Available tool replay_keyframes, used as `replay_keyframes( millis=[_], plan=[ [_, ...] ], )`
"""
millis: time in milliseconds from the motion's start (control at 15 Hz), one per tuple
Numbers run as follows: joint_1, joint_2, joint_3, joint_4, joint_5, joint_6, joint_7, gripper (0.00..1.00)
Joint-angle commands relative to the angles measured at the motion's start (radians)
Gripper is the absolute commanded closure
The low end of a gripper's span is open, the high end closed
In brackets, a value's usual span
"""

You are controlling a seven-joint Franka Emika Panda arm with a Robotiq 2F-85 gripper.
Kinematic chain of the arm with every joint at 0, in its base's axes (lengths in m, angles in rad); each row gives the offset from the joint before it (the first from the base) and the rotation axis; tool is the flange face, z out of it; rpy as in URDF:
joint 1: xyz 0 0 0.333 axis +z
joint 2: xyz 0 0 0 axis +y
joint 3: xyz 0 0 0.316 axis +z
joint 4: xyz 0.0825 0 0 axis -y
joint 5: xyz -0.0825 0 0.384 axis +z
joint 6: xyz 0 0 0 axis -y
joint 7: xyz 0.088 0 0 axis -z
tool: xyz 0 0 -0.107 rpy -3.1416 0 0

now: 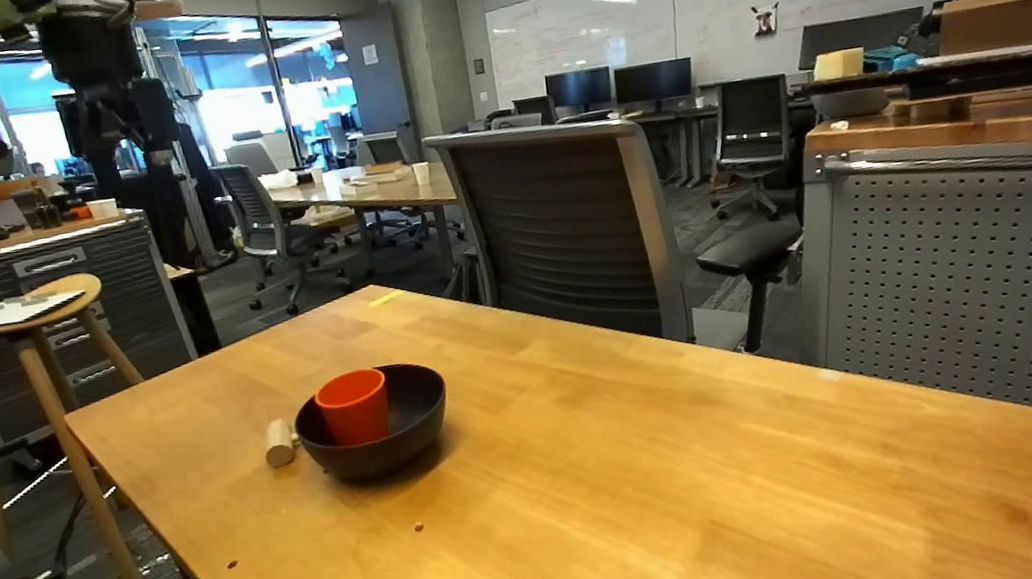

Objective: Pick up the orange cup from the table and put it in the black bowl.

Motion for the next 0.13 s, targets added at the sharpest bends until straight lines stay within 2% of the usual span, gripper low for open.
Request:
replay_keyframes(
  millis=[0, 67],
  plan=[
    [-0.007, 0.005, 0.007, 0.002, 0.002, -0.002, -0.001, 0.0],
    [-0.007, 0.006, 0.007, 0.002, 0.002, -0.002, -0.001, 0.0]
  ],
)
